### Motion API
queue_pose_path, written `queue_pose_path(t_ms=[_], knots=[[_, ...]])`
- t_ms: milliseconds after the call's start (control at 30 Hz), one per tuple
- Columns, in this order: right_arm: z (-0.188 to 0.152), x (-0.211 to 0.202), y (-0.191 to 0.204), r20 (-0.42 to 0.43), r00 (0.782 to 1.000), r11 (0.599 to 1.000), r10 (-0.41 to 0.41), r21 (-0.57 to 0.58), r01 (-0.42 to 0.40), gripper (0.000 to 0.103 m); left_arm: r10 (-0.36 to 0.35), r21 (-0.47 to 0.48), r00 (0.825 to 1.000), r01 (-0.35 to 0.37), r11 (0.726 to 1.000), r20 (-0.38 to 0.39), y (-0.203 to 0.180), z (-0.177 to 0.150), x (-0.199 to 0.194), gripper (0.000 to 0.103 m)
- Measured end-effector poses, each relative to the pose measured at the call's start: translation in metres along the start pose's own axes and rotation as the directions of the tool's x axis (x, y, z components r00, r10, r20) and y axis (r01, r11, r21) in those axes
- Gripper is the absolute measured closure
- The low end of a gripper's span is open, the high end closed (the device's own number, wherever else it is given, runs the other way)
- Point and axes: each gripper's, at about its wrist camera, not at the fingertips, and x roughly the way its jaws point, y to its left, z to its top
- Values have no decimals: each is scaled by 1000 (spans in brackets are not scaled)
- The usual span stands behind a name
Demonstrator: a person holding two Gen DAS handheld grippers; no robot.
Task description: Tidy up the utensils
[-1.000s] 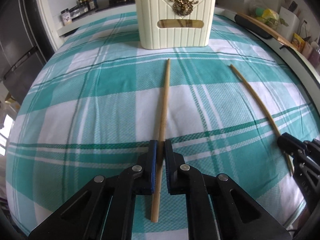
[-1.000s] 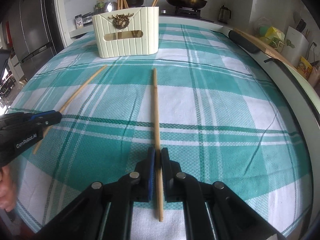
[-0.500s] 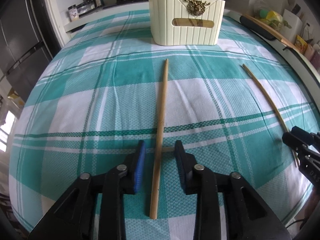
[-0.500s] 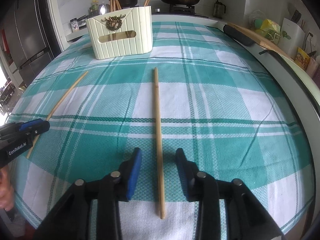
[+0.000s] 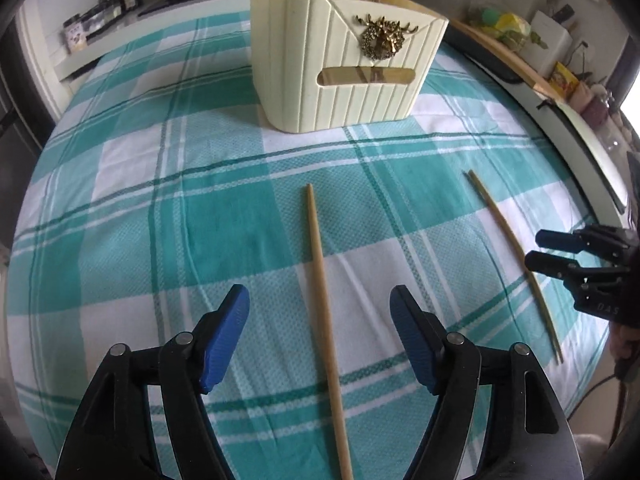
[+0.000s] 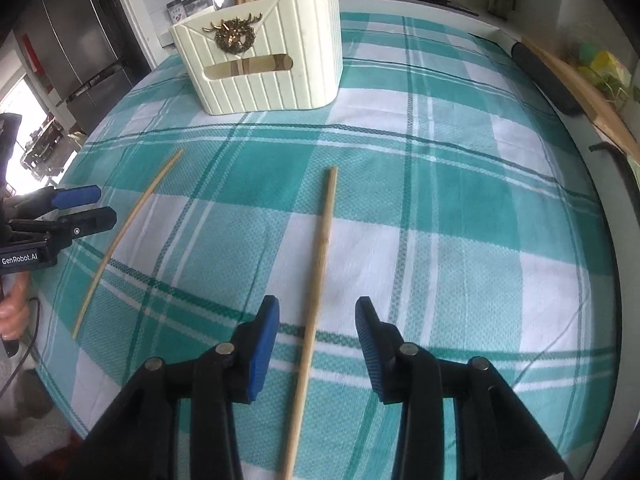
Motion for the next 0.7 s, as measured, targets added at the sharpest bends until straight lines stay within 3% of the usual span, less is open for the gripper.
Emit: queue_pose_path(t_ms=[67, 200, 267, 300, 333, 433, 533, 700], knots=[[13, 13, 0, -25, 1000, 1000, -10, -2, 10, 63, 32, 5, 999, -32, 999, -26, 1, 10, 15, 33], [38, 28, 0, -7, 1000, 1000, -19, -6, 19, 63, 79, 33, 995, -77, 996, -57, 1, 24, 34, 54], [50, 34, 1, 5, 999, 1000, -32, 1, 32, 71, 93, 45, 994, -91, 995, -52, -1, 30, 36, 76], [55, 36, 2, 17, 999, 999, -51, -11, 51, 87, 88, 44, 995, -86, 995, -53, -2, 32, 37, 97], [60, 39, 2, 17, 999, 999, -50, -13, 50, 96, 83, 40, 995, -81, 996, -53, -2, 33, 38, 98], [67, 34, -5, 37, 999, 999, -16, 49, 15, 97, 86, 8, 996, -86, 996, -10, 1, 34, 28, 99], [65, 0, -4, 139, 990, 997, 31, 67, -41, 97, 59, -34, 994, -56, 998, 94, 6, 33, -8, 99], [52, -86, 9, 347, 935, 995, 80, 34, -97, 97, 8, -67, 955, 12, 998, 296, 9, 27, -90, 99]])
